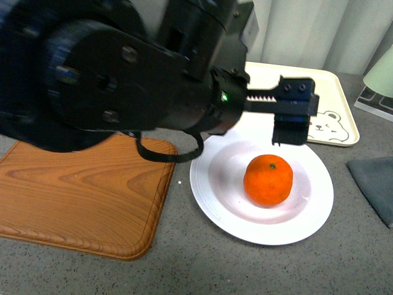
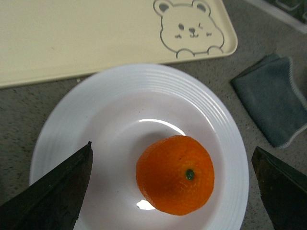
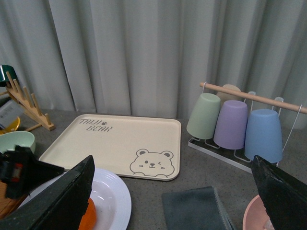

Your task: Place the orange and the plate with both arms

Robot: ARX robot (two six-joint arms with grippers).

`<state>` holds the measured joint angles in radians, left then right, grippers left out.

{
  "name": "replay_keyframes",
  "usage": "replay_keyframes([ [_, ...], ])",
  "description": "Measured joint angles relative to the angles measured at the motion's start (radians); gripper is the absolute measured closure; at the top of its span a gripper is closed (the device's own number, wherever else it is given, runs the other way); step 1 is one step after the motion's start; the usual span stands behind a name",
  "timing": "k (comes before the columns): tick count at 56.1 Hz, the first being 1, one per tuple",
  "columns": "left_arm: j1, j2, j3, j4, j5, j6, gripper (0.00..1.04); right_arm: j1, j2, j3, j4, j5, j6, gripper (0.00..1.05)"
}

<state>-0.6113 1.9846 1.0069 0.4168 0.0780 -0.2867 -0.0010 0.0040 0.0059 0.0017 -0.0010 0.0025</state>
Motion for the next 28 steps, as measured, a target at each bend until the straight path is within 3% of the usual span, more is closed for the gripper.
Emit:
replay_keyframes([
  [12, 0.058, -0.257, -0.225, 0.042, -0.084, -0.021, 0.06, 0.000, 0.000, 0.000, 0.000, 0.000, 0.000, 0.09],
  [20, 0.141, -0.499, -0.489, 0.121, -0.163, -0.027, 0.08, 0.000, 0.000, 0.000, 0.000, 0.000, 0.000, 0.09],
  [23, 0.153, -0.505, -0.607, 0.383, -0.362, 0.055, 0.18, 0.000, 0.000, 0.000, 0.000, 0.000, 0.000, 0.09],
  [26, 0.175, -0.514, -0.692, 0.563, -0.452, 0.140, 0.27, 0.000, 0.000, 0.000, 0.000, -0.005, -0.001, 0.09],
  [28, 0.192, -0.531, -0.729, 0.641, -0.460, 0.168, 0.33, 0.000, 0.000, 0.000, 0.000, -0.003, -0.001, 0.09],
])
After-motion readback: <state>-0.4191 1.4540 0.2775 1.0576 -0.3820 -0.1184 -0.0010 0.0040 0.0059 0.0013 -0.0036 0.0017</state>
